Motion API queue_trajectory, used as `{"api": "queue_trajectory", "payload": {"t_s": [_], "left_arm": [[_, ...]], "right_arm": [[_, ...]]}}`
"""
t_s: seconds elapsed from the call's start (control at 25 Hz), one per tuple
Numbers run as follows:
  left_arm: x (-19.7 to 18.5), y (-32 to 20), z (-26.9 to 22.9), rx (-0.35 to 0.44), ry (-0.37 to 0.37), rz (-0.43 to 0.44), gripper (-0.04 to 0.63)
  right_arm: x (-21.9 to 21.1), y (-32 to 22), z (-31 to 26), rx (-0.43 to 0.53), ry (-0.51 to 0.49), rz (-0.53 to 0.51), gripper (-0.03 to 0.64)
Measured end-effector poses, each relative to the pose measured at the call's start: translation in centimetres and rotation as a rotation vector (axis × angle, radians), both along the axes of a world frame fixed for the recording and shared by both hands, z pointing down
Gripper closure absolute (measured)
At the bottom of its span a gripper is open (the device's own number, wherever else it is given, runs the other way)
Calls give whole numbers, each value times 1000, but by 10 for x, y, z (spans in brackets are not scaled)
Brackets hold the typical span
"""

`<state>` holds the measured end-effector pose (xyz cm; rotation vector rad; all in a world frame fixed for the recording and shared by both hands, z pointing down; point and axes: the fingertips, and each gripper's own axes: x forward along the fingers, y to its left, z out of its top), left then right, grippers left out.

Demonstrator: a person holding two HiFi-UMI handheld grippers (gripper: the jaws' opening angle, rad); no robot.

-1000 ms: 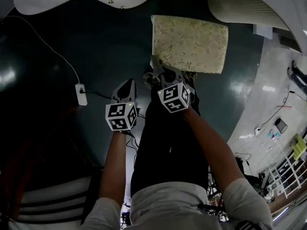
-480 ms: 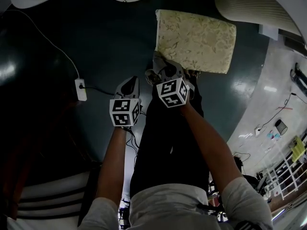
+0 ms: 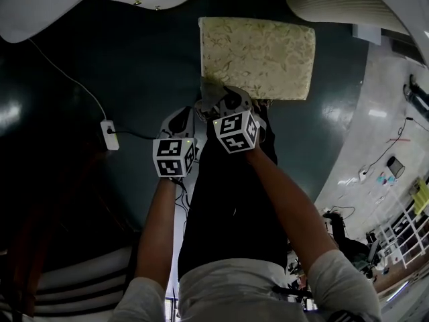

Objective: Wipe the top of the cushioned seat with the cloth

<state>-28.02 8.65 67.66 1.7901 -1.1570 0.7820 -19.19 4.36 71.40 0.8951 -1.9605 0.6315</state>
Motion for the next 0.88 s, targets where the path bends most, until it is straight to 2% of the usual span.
{"api": "queue_trajectory", "payload": {"t_s": [0.88], "left_arm": [[103,-15,23,-50,6,197,580]], "right_arm": [[81,2,1,-36,-24,111,603]]}}
